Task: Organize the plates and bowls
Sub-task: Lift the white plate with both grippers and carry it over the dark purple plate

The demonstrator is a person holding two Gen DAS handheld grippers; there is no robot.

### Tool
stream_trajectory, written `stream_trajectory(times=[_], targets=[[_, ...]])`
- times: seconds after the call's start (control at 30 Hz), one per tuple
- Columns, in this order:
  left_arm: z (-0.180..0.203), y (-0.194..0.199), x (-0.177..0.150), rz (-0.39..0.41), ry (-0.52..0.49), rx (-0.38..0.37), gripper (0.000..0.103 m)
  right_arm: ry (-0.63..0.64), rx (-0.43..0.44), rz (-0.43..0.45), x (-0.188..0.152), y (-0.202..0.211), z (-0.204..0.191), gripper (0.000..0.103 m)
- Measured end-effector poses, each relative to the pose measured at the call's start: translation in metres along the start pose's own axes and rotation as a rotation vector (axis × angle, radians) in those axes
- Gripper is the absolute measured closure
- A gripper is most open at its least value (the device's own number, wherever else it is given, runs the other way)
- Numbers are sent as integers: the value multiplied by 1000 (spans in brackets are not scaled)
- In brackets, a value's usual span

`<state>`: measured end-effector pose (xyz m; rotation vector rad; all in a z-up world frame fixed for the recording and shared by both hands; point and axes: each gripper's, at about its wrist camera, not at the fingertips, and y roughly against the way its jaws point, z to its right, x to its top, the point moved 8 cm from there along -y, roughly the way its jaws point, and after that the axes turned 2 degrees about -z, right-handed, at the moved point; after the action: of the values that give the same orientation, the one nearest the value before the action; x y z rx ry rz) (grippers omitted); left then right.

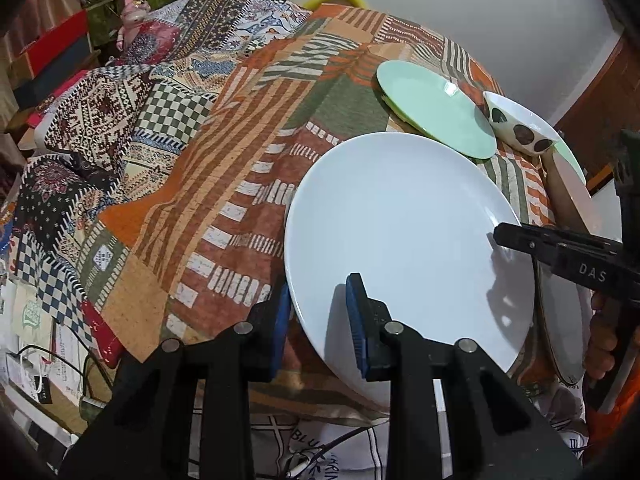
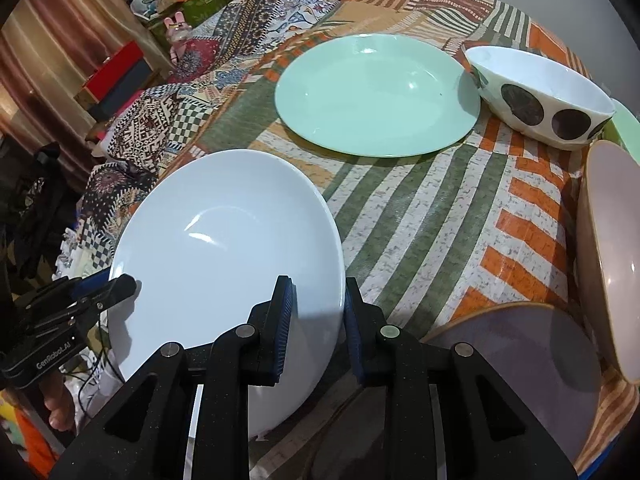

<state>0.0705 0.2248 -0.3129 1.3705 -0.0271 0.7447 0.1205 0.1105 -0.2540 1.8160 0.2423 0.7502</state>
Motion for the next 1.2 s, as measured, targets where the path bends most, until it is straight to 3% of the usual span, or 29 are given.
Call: stream_trajectory(times=[0.33,0.77,1.2], targets=[[16,28,10,60,-18,-2,75,-21,24,74,-2,31,-2,80],[67,64,18,130,-103,-54,75,-89,8,188,-17,84,19,80],[124,76,8,130,-176,-126,75,-162,-24,250,-45,122,55,80]])
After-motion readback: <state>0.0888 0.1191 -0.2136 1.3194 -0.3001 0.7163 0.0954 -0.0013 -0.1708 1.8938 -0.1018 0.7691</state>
